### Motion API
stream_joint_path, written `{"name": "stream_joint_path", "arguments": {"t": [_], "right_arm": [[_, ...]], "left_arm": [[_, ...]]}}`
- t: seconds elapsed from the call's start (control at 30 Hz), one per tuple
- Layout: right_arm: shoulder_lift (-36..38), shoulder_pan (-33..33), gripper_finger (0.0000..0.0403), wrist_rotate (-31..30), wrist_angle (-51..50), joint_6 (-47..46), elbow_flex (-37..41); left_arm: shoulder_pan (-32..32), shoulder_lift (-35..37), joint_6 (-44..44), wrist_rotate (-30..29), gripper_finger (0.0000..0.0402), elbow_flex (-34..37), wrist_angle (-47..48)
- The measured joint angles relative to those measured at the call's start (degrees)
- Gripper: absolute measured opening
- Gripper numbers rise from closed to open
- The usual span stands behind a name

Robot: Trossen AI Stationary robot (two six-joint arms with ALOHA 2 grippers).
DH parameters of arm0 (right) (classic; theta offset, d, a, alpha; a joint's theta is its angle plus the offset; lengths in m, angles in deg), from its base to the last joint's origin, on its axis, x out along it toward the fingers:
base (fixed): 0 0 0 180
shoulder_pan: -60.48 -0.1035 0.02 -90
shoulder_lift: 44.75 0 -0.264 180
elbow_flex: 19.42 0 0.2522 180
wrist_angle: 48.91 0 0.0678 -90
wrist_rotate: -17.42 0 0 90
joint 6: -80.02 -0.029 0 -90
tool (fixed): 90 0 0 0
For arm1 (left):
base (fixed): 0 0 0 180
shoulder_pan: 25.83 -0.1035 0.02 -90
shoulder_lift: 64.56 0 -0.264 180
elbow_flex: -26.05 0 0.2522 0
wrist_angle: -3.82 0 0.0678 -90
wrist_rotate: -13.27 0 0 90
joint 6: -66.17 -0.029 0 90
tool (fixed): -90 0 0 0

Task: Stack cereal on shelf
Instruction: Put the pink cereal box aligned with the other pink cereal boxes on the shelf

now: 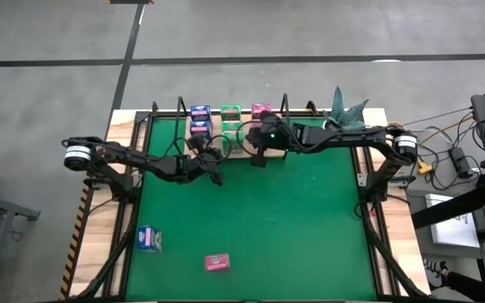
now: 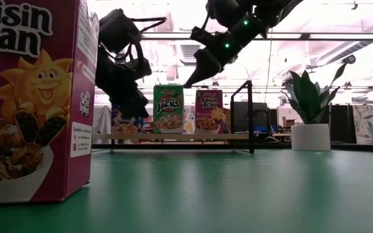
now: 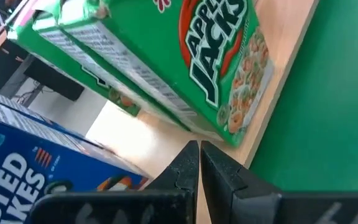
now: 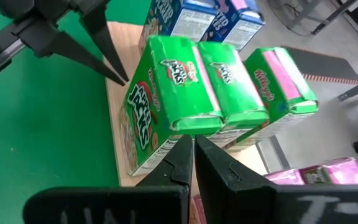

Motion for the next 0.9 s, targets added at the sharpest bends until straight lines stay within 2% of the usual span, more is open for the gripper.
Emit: {"name": "stream_joint_path", "arguments": {"t": [0.2,0.4,0.6,0.9], "right_arm": [[2.3,-0.5,0.0009,0.0,-2.2,-1.1,0.0],[6.2,-4.8,0.0009,0.0,-7.2,-3.1,0.0],[9.8,-13.8,0.0009,0.2,-8.7,-6.3,0.6],[8.9,-28.4,0.0009,0.2,-7.7,-15.0,0.8]], "left_arm": [[2.4,2.1,0.5,0.0,0.0,0.0,1.3],[8.8,8.9,0.8,0.0,0.0,0.0,5.8],[19.6,16.7,0.7,0.0,0.0,0.0,7.1],[35.3,23.4,4.4,0.0,0.0,0.0,6.2]]}}
